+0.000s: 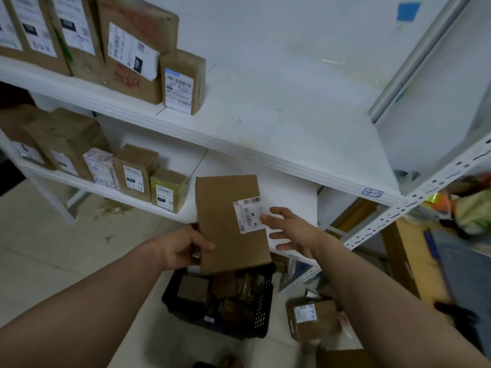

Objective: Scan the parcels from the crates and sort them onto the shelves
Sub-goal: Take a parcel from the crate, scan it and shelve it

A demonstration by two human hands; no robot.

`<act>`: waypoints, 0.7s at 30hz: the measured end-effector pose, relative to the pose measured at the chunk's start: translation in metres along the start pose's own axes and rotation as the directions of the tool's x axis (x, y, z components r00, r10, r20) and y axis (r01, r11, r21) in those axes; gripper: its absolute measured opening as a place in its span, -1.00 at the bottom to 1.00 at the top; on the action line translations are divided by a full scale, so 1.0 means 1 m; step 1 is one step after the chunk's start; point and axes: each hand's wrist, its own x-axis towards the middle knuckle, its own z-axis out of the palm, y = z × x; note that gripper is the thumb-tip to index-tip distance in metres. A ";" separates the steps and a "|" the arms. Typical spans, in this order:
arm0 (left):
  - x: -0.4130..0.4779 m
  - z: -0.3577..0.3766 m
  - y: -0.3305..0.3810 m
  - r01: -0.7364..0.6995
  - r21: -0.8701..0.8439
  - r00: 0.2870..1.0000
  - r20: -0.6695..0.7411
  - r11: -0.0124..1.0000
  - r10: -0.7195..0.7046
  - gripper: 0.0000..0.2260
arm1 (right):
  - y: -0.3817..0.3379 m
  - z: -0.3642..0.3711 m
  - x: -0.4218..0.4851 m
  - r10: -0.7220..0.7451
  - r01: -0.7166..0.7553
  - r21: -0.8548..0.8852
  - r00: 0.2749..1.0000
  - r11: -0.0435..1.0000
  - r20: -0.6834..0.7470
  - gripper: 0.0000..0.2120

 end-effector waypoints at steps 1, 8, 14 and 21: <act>0.000 0.002 -0.001 -0.019 -0.013 1.000 0.021 1.000 0.019 -0.43 | 0.005 -0.001 -0.002 0.025 -0.025 0.009 0.999 1.000 0.032 -0.15; 0.002 0.023 -0.006 -0.027 0.045 0.980 0.197 0.999 0.018 -0.22 | 0.013 -0.004 -0.014 0.012 -0.021 0.062 0.988 0.998 0.152 -0.15; 0.007 0.029 0.017 -0.102 0.078 0.992 0.084 0.992 0.095 -0.05 | 0.007 -0.042 -0.032 -0.031 0.036 -0.045 0.995 0.998 0.096 -0.03; 0.025 0.059 0.035 -0.150 0.204 0.980 0.157 0.968 0.118 -0.03 | 0.027 -0.073 -0.061 -0.047 0.049 -0.027 0.997 0.998 0.061 -0.12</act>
